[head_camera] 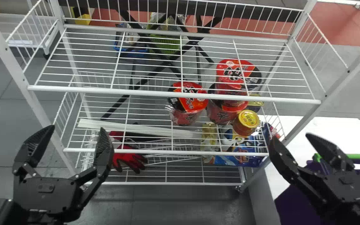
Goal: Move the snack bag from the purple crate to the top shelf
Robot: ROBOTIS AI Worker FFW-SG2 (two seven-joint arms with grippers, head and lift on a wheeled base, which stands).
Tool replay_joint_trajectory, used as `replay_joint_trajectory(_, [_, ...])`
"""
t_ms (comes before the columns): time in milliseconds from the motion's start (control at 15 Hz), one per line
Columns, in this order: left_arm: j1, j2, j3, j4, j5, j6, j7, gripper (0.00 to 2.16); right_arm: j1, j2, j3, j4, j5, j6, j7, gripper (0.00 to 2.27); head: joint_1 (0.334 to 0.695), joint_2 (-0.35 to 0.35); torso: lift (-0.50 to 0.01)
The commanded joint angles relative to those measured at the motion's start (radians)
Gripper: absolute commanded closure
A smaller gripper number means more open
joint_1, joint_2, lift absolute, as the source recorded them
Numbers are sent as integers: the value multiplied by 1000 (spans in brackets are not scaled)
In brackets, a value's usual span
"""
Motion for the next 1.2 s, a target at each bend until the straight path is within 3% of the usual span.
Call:
replay_joint_trajectory(0, [-11,-1,-4,29,2,-10,-1,110,-39,7,-183,-95,-45,346,10,188,695,-190,-456])
replay_joint_trajectory(267, [-20,5,-17,44,0,-23,0,110,-358,7,-621,-118,-90,1024,254,188,695,-350,-456])
replay_joint_trajectory(400, [-33,26,-26,44,0,-23,-1,110,-503,7,-878,-80,-131,1127,370,188,695,-350,-456])
replay_joint_trajectory(467, [-36,28,-27,50,0,-20,0,110,-536,-40,-925,-37,-133,1127,402,188,695,-350,-456])
replay_joint_trajectory(600, [-37,28,-31,53,0,-23,0,110,-538,-172,-963,64,-113,1127,447,191,695,-350,-456])
replay_joint_trajectory(733, [-37,28,-38,53,-3,-17,0,110,-538,-281,-933,215,4,1127,567,221,695,-350,-456])
replay_joint_trajectory(867, [-39,31,-43,53,-3,-13,0,110,-527,-355,-899,348,150,1127,740,286,695,-350,-456])
replay_joint_trajectory(1133, [-60,42,-72,62,-21,8,3,110,-466,-448,-825,517,389,1127,998,289,695,-350,-456])
